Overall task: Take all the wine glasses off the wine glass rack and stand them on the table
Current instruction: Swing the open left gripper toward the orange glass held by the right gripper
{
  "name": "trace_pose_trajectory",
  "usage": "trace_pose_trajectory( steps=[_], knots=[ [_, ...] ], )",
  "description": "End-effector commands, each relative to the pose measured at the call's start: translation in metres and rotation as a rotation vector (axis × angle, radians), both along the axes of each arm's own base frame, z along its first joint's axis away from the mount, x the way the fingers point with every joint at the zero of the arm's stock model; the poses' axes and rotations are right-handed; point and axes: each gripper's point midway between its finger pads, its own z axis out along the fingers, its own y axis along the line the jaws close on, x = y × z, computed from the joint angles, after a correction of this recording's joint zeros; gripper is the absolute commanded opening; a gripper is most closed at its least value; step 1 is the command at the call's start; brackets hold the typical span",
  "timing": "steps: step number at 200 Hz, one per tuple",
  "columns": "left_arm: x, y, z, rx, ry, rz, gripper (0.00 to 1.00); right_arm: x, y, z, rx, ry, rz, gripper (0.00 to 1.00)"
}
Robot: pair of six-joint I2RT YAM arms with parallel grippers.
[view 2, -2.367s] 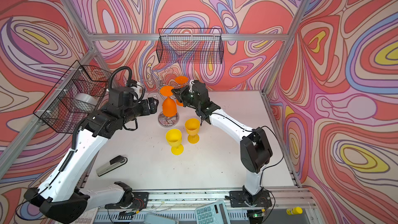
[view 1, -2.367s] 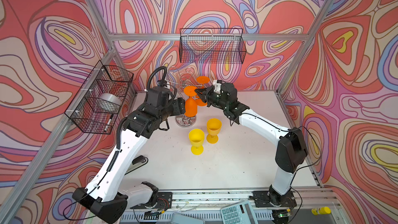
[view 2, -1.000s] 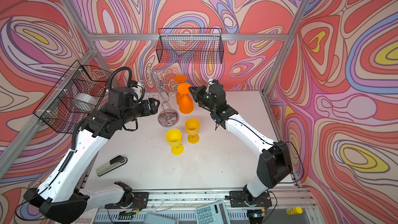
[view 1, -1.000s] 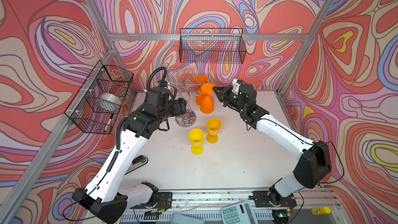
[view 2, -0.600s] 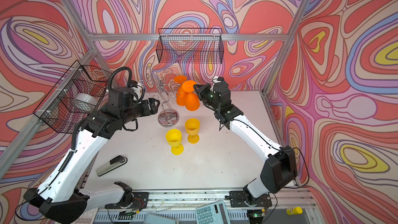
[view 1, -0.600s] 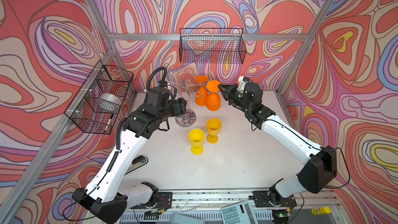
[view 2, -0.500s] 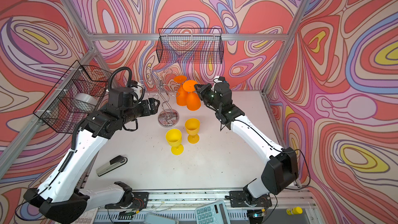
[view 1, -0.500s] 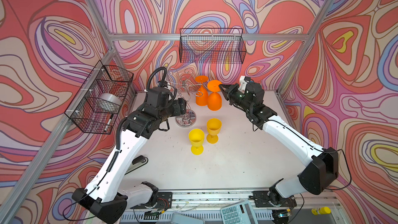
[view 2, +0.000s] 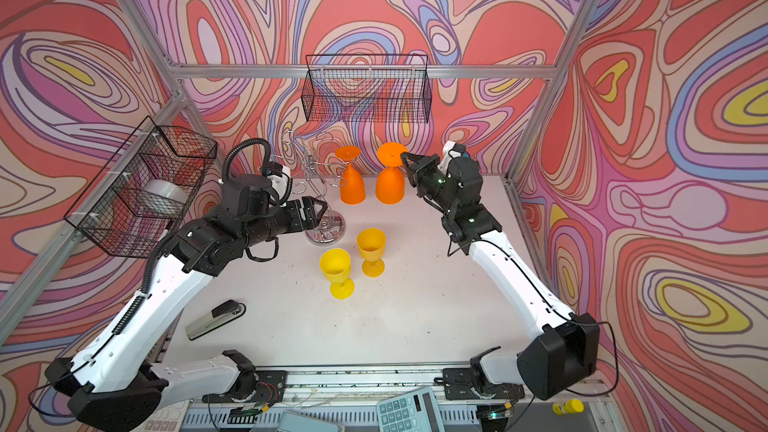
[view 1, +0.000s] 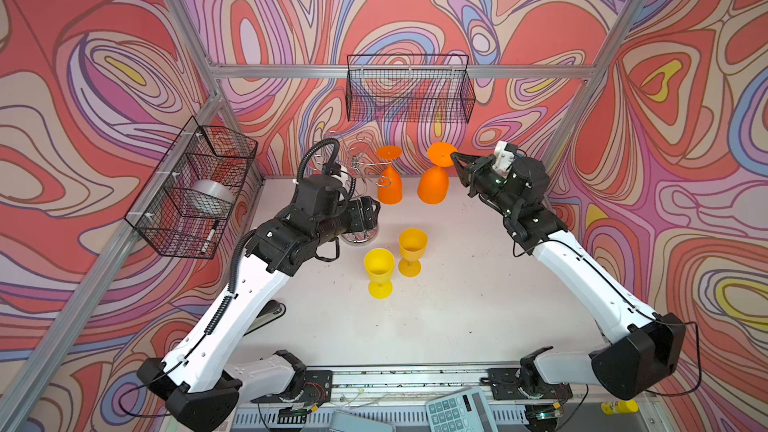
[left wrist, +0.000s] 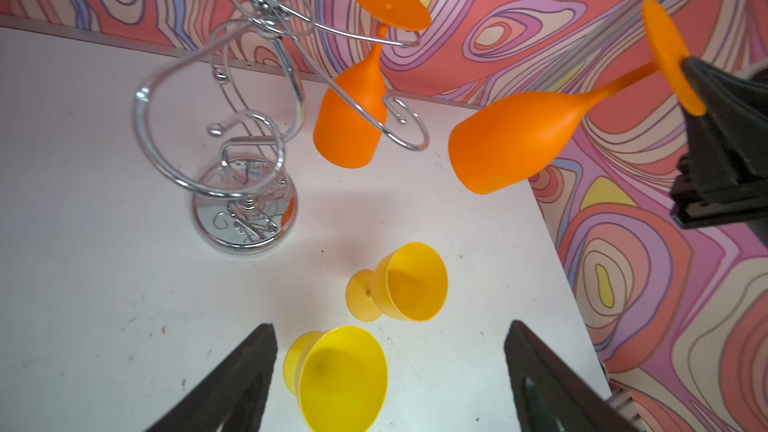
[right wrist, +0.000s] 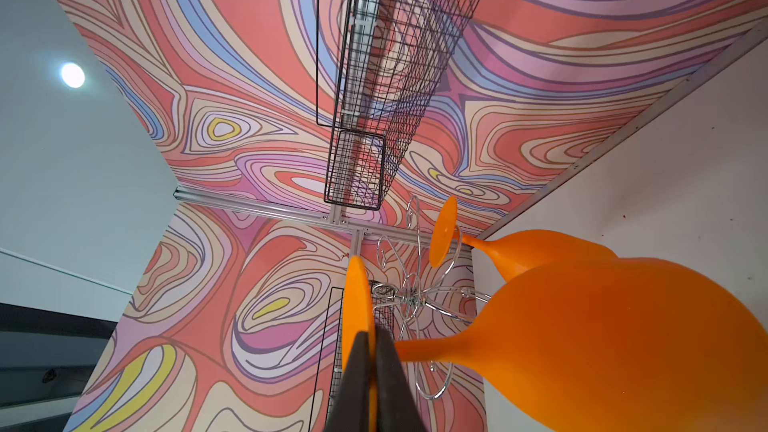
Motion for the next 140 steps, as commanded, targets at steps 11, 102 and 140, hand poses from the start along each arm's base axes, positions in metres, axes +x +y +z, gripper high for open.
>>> trace_pose_trajectory(
  steps=[11, 102, 140],
  knots=[
    [-0.023, -0.025, -0.001, -0.149, 0.017, -0.047, 0.87, -0.014, -0.016, 0.008, 0.075, -0.006, 0.021, 0.00],
    [-0.037, -0.144, -0.009, -0.413, -0.005, -0.203, 0.87, -0.024, -0.072, 0.006, 0.279, 0.073, 0.009, 0.00],
    [-0.027, -0.169, -0.004, -0.535, -0.043, -0.201, 0.86, -0.026, -0.096, 0.006, 0.386, 0.106, -0.003, 0.00]
  ],
)
